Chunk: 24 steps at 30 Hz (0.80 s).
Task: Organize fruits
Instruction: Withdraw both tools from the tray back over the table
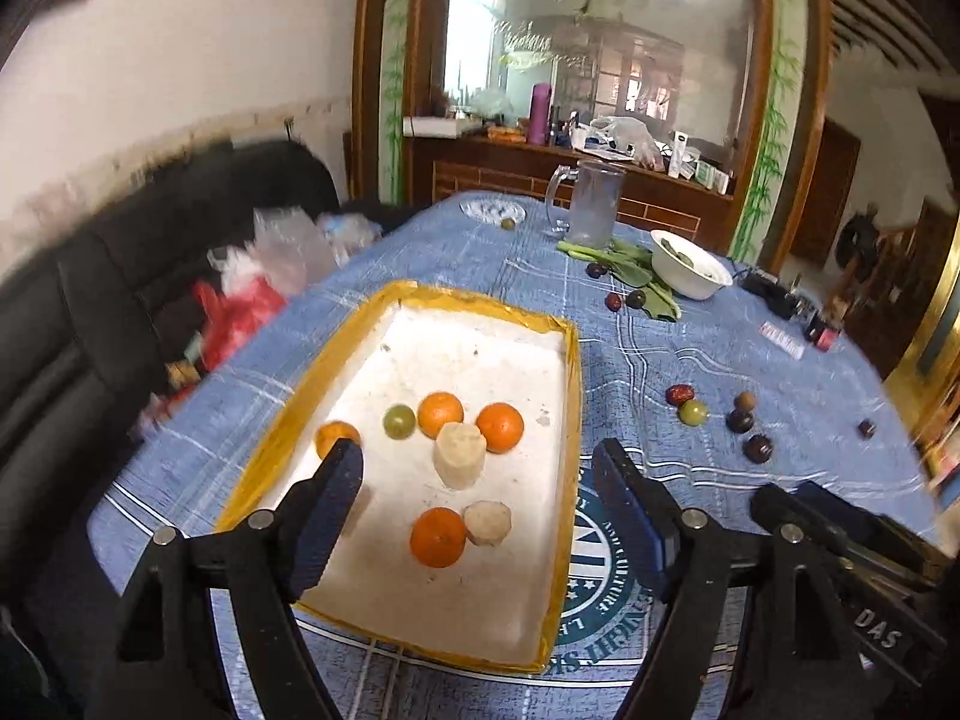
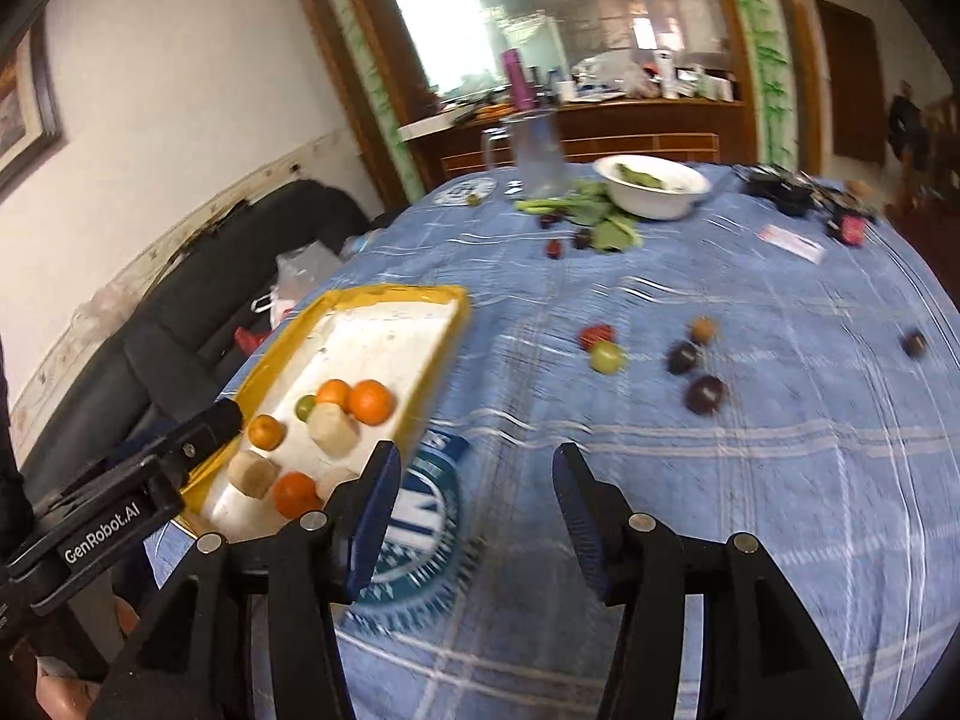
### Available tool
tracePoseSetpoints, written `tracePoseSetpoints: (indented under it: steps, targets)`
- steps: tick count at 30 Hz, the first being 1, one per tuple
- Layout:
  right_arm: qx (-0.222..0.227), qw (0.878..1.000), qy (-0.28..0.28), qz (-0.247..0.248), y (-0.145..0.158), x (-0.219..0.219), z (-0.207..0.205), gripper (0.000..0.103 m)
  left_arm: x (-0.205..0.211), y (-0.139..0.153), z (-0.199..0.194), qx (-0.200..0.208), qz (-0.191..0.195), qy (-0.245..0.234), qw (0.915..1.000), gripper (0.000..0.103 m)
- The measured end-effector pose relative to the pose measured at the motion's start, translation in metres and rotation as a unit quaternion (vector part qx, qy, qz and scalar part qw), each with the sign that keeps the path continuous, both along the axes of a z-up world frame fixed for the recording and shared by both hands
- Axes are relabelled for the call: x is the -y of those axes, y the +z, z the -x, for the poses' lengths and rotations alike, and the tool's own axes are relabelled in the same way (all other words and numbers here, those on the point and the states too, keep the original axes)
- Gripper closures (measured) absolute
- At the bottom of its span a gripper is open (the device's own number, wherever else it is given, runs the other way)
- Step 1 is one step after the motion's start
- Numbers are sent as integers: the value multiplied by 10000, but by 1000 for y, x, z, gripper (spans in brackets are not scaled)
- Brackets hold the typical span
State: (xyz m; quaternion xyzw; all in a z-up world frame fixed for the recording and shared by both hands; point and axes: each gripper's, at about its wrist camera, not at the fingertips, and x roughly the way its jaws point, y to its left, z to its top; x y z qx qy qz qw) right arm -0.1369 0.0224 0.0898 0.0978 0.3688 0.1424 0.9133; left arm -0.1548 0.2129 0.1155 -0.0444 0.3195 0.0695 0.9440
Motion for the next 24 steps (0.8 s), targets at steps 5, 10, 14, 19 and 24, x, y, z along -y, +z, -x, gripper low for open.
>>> tracePoseSetpoints:
  steps: [5,10,14,19,24]
  targets:
    - [-106,9994,-242,-239,-4,27,10,46,20,6,11,85,-318,-149,9993,20]
    - [-62,9992,-273,-294,-4,36,21,46,30,9,18,89,-415,-233,9988,20]
    - [-26,9994,-224,-261,-3,35,25,46,36,8,20,66,-464,-259,9986,20]
    - [-39,9994,-236,-232,-6,36,26,46,40,7,21,76,-501,-291,9983,20]
    - [-106,9993,-255,-232,-11,39,23,46,43,2,18,8,-503,-326,9982,20]
